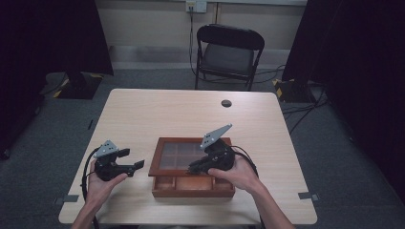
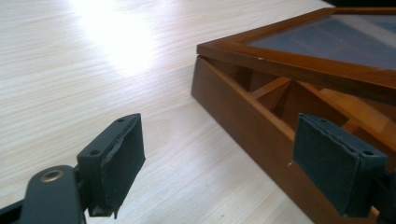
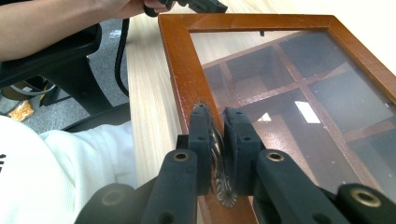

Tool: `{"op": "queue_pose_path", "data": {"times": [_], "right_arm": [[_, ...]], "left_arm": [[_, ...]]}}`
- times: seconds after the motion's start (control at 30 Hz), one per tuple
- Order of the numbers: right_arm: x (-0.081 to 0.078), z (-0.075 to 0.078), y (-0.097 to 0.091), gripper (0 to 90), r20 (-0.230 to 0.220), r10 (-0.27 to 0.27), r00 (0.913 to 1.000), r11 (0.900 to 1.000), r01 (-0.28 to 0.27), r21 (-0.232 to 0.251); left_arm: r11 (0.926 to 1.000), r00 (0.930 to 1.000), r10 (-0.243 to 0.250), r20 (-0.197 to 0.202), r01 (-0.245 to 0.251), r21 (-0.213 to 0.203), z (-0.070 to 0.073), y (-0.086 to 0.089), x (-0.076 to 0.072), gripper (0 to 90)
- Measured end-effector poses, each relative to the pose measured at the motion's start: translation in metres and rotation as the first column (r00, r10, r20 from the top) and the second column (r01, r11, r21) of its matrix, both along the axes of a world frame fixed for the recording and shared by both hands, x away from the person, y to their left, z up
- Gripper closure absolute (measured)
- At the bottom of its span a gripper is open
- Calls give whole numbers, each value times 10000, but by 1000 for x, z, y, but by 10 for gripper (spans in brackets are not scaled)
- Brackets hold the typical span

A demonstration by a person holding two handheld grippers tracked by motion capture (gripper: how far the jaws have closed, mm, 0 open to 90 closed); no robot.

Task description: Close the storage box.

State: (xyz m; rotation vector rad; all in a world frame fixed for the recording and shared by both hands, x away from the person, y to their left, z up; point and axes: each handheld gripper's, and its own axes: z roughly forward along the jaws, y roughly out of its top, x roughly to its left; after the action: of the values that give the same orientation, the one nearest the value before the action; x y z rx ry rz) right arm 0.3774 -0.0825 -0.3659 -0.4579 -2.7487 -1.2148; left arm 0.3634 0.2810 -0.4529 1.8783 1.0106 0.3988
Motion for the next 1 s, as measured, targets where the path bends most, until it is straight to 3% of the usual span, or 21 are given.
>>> {"op": "queue_pose_path", "data": {"times": [0.1,0.2,0.4,0.63,0.83,1.0], "right_arm": [[-2,-5,0,827,-35,38,10000,10000,-38,-17],[-5,-12,1,827,-23,117,9999,9998,-117,-151],[-10,-23,0,827,32,80,10000,9999,-79,-137],[-15,-37,4,827,160,151,9998,9987,-143,-492],[-17,-53,6,828,-65,120,9999,9969,-125,-783],[-17,-60,5,828,-127,87,9999,9973,-96,-722]], "left_arm": [[9995,9996,282,-90,-283,-116,-2,1,1,159],[9988,9988,469,-131,-466,164,-3,2,1,158],[9995,9994,322,-97,-321,50,-4,2,2,158],[9991,9996,264,-84,-261,344,-5,-1,1,159],[9990,9994,300,-168,-295,326,-6,0,2,159],[9986,9992,301,-264,-289,436,-8,-1,3,159]]}}
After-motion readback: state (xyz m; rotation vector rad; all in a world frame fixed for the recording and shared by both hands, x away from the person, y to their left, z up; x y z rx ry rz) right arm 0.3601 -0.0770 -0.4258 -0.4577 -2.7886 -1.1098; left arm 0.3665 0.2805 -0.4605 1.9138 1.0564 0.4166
